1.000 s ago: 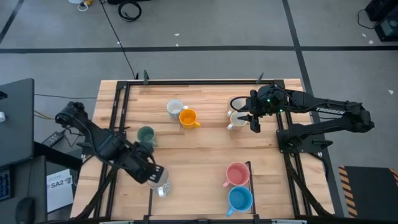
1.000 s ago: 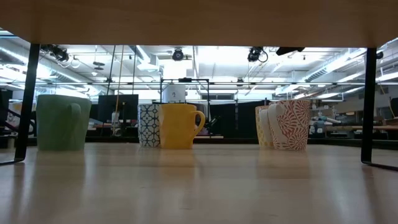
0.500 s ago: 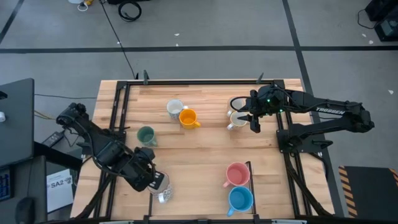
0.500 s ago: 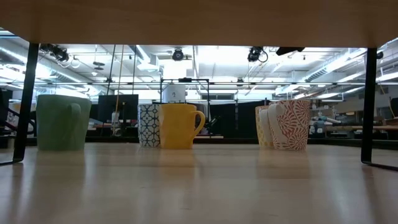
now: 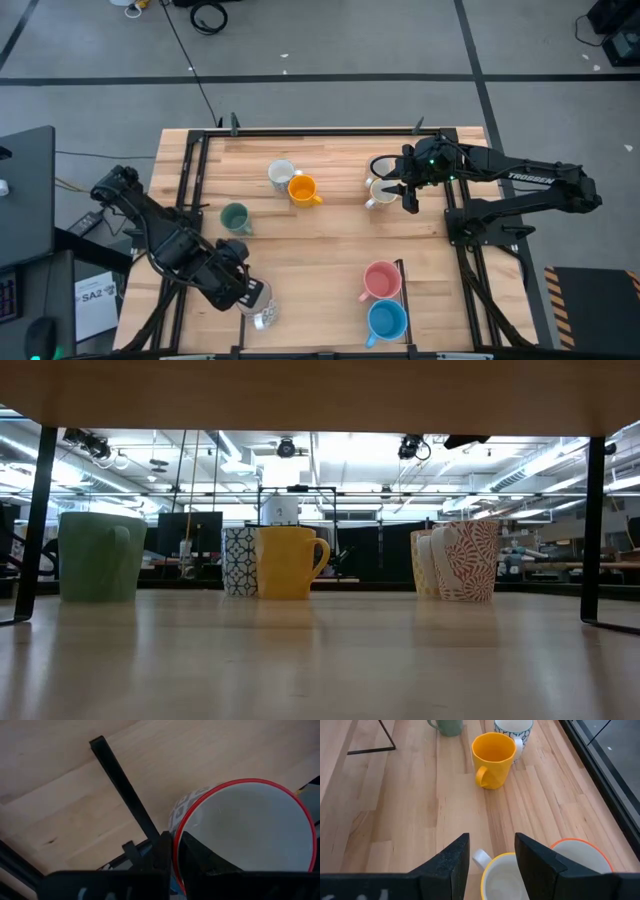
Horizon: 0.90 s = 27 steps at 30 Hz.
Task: Place coffee mugs
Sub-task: Put the grey mug on the shelf
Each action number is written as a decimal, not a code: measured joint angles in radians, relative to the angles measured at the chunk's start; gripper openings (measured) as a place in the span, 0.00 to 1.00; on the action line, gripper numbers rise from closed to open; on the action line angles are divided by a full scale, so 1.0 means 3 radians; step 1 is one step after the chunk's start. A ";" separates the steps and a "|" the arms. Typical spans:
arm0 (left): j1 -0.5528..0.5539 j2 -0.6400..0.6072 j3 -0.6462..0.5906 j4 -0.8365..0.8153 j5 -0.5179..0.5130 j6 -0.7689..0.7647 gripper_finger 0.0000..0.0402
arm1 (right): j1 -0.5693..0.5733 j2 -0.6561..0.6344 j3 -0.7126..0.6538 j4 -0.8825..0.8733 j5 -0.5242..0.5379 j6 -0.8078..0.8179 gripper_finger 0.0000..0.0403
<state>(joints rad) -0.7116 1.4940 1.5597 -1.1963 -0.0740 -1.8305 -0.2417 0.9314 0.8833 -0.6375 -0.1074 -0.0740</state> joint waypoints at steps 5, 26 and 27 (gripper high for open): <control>0.0000 0.0003 -0.0004 0.0052 0.0015 -0.0003 0.07 | 0.0000 0.0000 0.0000 -0.0001 0.0000 0.0001 0.40; 0.0001 0.0004 -0.0004 0.0076 0.0007 0.0008 0.11 | 0.0000 0.0000 0.0000 -0.0001 0.0000 0.0001 0.40; 0.0001 0.0003 -0.0004 0.0076 0.0006 0.0007 0.11 | 0.0000 0.0000 0.0000 0.0000 0.0000 0.0001 0.40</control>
<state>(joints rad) -0.7113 1.4948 1.5585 -1.1737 -0.0722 -1.8284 -0.2417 0.9314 0.8833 -0.6376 -0.1074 -0.0738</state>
